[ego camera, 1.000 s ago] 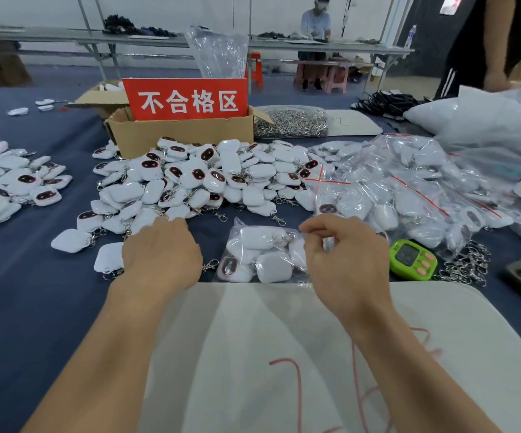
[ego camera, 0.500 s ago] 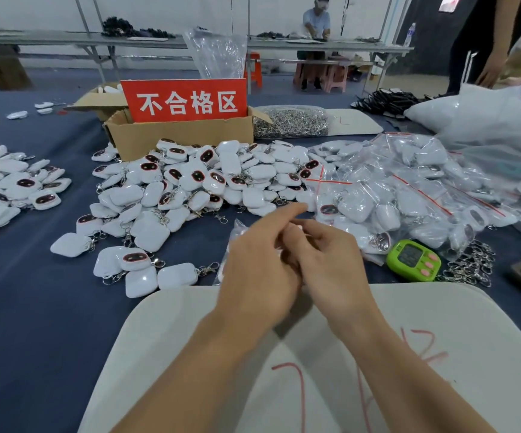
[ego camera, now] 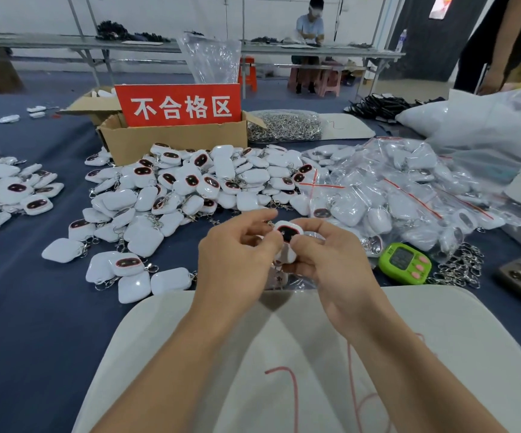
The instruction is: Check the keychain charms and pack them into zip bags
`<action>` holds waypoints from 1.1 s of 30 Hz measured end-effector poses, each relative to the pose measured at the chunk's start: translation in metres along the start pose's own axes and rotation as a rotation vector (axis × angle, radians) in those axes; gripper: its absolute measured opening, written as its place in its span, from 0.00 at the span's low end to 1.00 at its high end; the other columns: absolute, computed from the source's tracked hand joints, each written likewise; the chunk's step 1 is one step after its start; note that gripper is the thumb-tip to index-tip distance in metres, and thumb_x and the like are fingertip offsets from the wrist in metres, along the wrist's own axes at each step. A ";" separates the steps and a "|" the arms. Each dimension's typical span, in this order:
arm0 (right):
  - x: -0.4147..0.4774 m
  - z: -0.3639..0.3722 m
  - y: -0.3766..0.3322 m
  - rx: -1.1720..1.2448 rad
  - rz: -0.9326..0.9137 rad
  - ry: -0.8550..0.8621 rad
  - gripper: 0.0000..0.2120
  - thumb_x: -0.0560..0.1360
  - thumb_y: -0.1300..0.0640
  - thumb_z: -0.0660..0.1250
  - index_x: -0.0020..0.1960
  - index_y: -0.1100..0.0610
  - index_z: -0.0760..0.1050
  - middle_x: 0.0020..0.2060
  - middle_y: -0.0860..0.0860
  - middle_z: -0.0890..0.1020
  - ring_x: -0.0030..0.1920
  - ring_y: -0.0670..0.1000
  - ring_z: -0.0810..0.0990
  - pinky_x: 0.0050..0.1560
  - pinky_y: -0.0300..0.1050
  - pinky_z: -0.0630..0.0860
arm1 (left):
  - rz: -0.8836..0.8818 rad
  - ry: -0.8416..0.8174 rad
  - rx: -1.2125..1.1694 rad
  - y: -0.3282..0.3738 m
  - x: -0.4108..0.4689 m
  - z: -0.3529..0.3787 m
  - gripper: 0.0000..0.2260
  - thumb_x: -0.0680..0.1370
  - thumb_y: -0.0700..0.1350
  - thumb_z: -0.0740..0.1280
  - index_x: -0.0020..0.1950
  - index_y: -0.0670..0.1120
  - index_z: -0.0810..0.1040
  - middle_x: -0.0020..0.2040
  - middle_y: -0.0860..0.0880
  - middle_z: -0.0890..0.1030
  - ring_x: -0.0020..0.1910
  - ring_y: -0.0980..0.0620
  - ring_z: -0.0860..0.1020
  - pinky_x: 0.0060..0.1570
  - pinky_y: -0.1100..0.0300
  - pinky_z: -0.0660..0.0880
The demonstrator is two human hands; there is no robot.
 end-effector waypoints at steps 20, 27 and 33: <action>-0.001 -0.001 -0.003 -0.216 -0.070 -0.066 0.13 0.76 0.72 0.62 0.47 0.56 0.79 0.28 0.50 0.79 0.28 0.48 0.76 0.31 0.40 0.76 | 0.041 -0.018 0.031 -0.003 0.000 -0.001 0.07 0.68 0.53 0.73 0.43 0.65 0.87 0.34 0.63 0.85 0.36 0.64 0.83 0.38 0.70 0.76; -0.003 0.003 -0.002 -0.164 -0.041 -0.095 0.17 0.66 0.64 0.70 0.53 0.53 0.80 0.38 0.61 0.85 0.33 0.52 0.76 0.32 0.41 0.74 | 0.013 -0.045 -0.091 -0.003 0.004 -0.001 0.07 0.68 0.52 0.73 0.39 0.67 0.85 0.36 0.60 0.86 0.36 0.62 0.84 0.38 0.68 0.76; 0.002 0.000 -0.002 -0.103 -0.047 -0.080 0.26 0.67 0.74 0.67 0.58 0.51 0.78 0.35 0.57 0.83 0.33 0.54 0.76 0.33 0.44 0.72 | 0.026 -0.049 -0.126 -0.003 0.004 0.000 0.06 0.66 0.55 0.74 0.39 0.67 0.86 0.36 0.58 0.86 0.35 0.60 0.84 0.38 0.66 0.78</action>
Point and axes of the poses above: each hand's wrist, its own x-axis towards the middle knuckle, its own z-axis out of the palm, y = z × x, the point moved 3 cm from there along x, towards the middle knuckle
